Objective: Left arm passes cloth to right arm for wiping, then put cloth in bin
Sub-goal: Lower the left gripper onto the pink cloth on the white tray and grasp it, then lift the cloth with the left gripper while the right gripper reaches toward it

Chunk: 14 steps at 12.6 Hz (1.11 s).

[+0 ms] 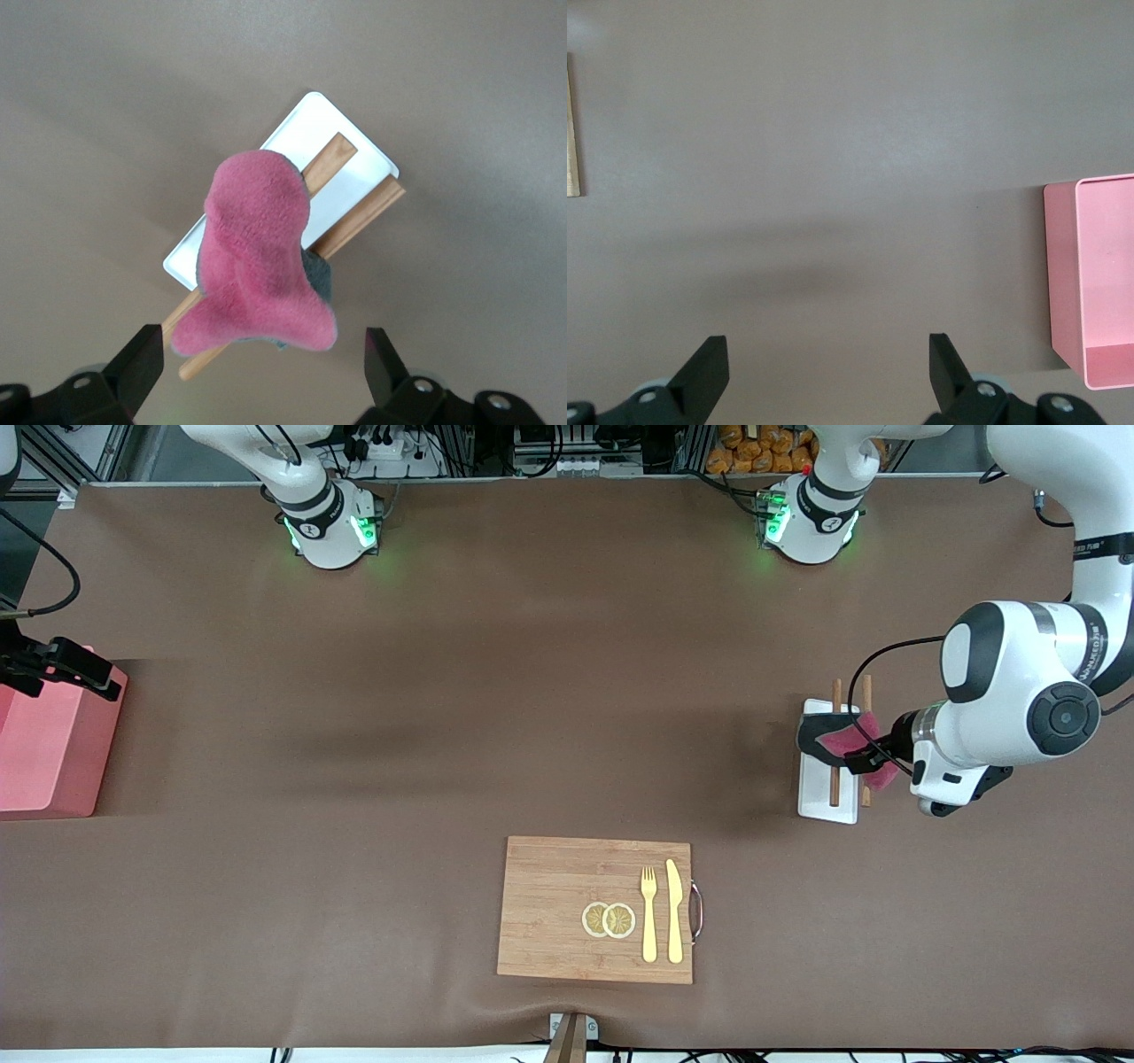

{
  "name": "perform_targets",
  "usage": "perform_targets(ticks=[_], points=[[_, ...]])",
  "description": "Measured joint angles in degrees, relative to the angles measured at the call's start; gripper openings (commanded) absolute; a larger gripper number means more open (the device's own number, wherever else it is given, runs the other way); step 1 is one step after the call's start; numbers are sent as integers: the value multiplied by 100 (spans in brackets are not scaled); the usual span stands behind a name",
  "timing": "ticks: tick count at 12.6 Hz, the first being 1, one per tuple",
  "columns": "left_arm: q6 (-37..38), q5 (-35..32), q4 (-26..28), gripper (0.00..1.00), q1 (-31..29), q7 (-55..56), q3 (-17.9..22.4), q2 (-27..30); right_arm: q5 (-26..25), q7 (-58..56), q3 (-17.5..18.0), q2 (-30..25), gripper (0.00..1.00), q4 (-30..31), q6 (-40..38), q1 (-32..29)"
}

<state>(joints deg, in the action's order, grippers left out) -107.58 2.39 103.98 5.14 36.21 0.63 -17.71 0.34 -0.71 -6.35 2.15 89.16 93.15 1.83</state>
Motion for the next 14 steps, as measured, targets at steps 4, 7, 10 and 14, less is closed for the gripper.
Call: perform_targets(ticks=[4,7,10,14], points=[[-280,-24,209,26,32,270,-5,-48,9,100,18,4,100,21,-8,8],[-285,-53,267,0,32,274,-4,-49,19,124,32,4,100,37,-33,15],[-292,-235,285,0,33,276,-4,-49,31,159,34,4,100,40,-121,15],[-333,-328,233,0,59,275,-36,-15,713,1701,42,4,100,41,-673,53]])
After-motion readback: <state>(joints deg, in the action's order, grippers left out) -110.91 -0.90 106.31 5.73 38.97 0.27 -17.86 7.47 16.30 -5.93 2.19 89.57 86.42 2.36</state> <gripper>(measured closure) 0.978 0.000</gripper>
